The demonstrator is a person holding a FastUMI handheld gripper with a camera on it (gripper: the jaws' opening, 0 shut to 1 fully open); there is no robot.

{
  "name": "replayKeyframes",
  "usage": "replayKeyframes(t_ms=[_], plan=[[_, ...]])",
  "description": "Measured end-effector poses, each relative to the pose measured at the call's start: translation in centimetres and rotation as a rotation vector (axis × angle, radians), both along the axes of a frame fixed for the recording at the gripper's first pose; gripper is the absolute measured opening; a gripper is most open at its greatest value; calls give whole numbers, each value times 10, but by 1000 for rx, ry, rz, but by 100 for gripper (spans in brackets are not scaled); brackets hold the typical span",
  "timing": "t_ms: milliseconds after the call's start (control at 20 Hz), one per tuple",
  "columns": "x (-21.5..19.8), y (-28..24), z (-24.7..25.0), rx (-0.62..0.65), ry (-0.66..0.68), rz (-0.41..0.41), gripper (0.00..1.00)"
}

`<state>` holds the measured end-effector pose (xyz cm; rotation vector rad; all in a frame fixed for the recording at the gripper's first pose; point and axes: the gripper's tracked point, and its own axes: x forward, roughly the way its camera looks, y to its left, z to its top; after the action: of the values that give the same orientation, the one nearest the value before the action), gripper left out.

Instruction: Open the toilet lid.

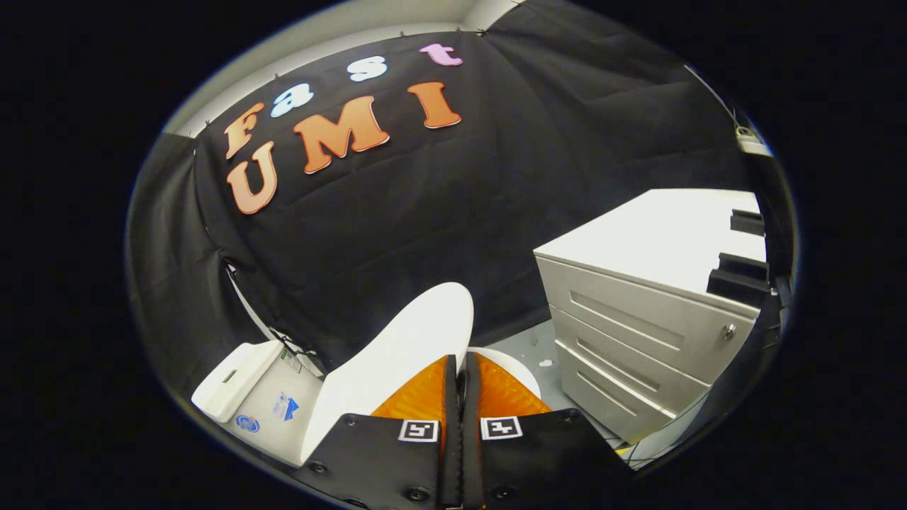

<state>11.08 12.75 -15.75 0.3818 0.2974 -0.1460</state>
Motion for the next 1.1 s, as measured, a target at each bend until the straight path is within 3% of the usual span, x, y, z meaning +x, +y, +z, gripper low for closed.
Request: replayKeyframes(t_ms=[400,1100], plan=[[3,27,42,-61,-59,49,8],[21,107,120,-203,-122,206,8]])
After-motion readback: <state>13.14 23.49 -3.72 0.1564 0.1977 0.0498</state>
